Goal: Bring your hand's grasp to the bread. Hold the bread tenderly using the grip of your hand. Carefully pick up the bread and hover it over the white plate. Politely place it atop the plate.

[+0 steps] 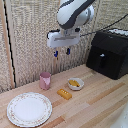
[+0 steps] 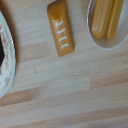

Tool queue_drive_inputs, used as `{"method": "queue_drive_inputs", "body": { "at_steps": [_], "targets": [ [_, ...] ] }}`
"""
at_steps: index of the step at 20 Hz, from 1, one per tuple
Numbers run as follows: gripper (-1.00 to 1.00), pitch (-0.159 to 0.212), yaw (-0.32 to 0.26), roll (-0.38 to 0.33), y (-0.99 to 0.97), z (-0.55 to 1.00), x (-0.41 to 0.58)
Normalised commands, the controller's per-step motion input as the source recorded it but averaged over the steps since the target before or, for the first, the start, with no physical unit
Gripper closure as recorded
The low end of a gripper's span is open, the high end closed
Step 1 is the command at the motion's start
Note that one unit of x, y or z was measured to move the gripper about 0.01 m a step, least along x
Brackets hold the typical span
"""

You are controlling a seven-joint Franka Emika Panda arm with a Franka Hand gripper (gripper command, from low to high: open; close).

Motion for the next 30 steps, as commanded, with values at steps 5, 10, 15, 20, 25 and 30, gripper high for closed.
{"method": "queue_drive_inputs", "body": {
  "at_steps": [5, 10, 15, 20, 25, 30],
  "targets": [
    [-1.0, 0.0, 0.09, -0.043, 0.11, -0.4, -0.415],
    [-1.0, 0.009, 0.114, -0.045, 0.11, -0.4, -0.35],
    [-1.0, 0.002, 0.148, -0.053, 0.1, -0.49, -0.254],
    [-1.0, 0.007, 0.154, -0.059, 0.05, -0.56, -0.197],
    [-1.0, 0.035, 0.142, -0.046, 0.02, -0.5, -0.141],
    [-1.0, 0.056, 0.12, -0.044, 0.13, -0.4, -0.127]
  ]
}}
